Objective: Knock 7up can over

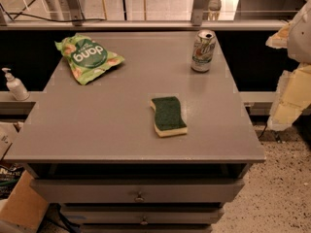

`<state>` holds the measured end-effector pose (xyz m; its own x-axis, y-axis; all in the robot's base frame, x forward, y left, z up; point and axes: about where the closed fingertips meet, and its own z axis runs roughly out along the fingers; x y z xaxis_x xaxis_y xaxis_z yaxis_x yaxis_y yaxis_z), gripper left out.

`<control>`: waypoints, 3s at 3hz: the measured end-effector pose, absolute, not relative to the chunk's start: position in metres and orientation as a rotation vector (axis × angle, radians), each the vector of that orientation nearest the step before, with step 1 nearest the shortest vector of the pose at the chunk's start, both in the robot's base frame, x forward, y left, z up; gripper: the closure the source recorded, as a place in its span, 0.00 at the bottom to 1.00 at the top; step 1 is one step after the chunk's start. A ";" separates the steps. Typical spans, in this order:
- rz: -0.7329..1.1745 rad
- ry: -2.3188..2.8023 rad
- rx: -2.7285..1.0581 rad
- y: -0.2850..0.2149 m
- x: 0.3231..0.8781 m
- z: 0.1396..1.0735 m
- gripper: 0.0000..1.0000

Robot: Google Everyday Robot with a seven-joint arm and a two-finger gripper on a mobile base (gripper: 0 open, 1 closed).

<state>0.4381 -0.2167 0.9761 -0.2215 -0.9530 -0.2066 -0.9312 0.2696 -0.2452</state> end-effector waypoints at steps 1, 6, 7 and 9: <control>-0.098 2.232 -1.725 -0.217 0.438 0.976 0.00; 0.163 2.088 -1.268 -0.224 0.570 0.892 0.00; 0.268 2.049 -1.130 -0.222 0.616 0.881 0.00; 0.449 1.985 -0.947 -0.215 0.683 0.857 0.00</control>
Offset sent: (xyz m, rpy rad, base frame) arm 0.0038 0.0008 -0.0160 0.0333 0.0048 -0.0170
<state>0.6829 -0.2154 0.8573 -0.3349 -0.4496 -0.8281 -0.7620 0.6461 -0.0426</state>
